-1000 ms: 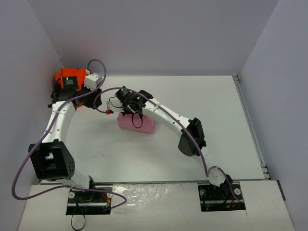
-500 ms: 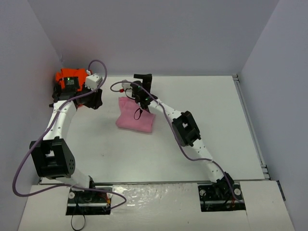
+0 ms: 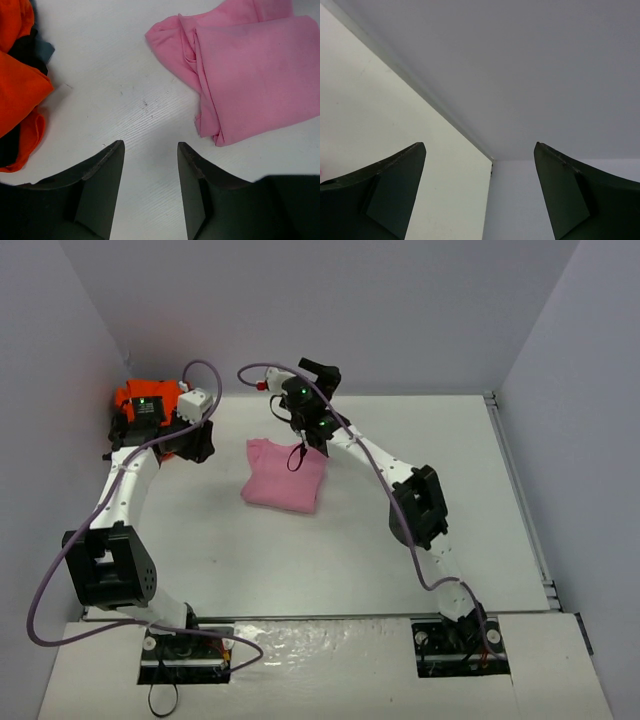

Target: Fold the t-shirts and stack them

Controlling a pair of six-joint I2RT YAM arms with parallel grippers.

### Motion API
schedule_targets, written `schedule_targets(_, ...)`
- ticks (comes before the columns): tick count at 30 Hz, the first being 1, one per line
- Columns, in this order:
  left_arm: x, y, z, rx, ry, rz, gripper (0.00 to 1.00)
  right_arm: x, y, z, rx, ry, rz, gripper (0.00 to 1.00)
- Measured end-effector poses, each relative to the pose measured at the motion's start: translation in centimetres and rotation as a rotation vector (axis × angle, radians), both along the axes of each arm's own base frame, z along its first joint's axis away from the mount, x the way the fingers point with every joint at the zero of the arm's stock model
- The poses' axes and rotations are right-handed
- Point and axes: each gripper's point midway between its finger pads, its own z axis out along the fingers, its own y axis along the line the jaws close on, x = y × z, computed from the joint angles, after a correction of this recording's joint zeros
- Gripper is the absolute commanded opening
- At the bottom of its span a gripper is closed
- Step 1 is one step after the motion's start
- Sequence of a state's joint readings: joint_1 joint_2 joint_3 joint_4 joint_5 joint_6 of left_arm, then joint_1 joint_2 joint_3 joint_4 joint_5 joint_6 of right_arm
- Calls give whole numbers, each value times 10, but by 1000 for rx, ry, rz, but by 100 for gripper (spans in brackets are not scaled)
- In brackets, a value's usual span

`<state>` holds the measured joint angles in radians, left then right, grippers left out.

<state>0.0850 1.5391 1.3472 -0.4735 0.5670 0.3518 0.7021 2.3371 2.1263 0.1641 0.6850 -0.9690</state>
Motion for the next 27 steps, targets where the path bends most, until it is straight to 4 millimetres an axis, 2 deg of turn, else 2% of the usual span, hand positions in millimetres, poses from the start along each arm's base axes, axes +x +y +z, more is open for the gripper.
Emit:
schedule_targets(3, 0, -2, 0, -11, 1, 0, 44, -17, -9, 38, 97, -7, 2, 85)
schedule_targets(6, -1, -2, -3, -19, 9, 6, 53, -35, -12, 46, 172, 75, 39, 86)
schedule_targets(8, -4, -4, -10, -34, 28, 11, 61, -46, -13, 36, 224, 156, 65, 85)
schedule_targets(12, -11, -20, -27, -95, 106, -13, 61, -68, -26, -4, 338, 354, 85, 81)
schedule_targets(14, -10, -35, -37, -132, 164, -44, 62, -78, -44, -35, 413, 489, 85, 83)
schedule_targets(16, -4, -49, -49, -169, 230, -71, 64, -84, -73, -63, 485, 606, 52, 85)
schedule_targets(19, 4, -68, -68, -244, 340, -104, 65, -92, -112, -91, 571, 723, -12, 86)
schedule_targets(21, 13, -76, -82, -296, 399, -111, 64, -103, -121, -101, 610, 781, -21, 86)
schedule_targets(22, 15, -79, -91, -321, 437, -109, 64, -110, -120, -102, 627, 805, -9, 86)
schedule_targets(27, 20, -88, -126, -413, 583, -81, 64, -134, -89, -78, 688, 845, 119, 87)
